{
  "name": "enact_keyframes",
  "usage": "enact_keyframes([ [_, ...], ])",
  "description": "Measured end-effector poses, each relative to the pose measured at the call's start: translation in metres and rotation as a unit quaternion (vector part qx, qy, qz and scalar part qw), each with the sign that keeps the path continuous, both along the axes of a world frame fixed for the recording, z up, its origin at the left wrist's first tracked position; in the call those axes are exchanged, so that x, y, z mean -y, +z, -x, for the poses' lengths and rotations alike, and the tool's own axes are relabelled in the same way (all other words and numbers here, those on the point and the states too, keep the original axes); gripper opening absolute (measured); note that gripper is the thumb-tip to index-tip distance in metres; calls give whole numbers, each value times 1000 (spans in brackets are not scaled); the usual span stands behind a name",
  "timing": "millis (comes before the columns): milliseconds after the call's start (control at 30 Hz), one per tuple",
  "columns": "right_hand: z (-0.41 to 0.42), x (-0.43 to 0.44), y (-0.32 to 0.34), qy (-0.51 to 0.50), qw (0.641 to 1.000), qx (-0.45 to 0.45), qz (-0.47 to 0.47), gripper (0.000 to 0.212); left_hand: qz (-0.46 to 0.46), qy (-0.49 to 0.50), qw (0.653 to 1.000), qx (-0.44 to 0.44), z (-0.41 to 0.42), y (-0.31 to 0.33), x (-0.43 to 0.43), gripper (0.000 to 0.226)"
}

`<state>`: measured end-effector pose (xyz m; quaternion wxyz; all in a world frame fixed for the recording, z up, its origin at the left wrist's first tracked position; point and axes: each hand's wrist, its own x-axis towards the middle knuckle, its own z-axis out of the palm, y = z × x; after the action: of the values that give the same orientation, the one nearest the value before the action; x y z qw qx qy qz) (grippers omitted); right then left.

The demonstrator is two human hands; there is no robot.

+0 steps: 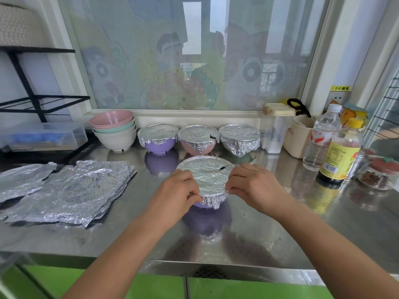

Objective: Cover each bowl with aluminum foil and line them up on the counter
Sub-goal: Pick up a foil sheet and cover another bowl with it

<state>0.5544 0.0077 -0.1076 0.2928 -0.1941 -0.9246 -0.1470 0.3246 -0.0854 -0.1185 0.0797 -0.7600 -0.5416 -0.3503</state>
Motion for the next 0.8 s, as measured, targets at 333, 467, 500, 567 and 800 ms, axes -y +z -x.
enact_keyframes([
  [333,-9,1,4,-22,937,-162,308,74,-20,31,979,201,10,-4,6,50],
  [467,-9,-16,-1,-31,821,-193,537,122,152,81,915,365,9,-11,-1,138],
  [500,-7,-21,-4,-28,805,-178,566,131,178,63,902,389,10,-14,-5,150],
  [567,-2,-27,-10,-25,779,-151,608,141,195,33,891,409,12,-19,-12,147],
  [800,1,-36,-17,17,764,-175,621,142,158,-61,889,426,2,-17,-19,81],
])
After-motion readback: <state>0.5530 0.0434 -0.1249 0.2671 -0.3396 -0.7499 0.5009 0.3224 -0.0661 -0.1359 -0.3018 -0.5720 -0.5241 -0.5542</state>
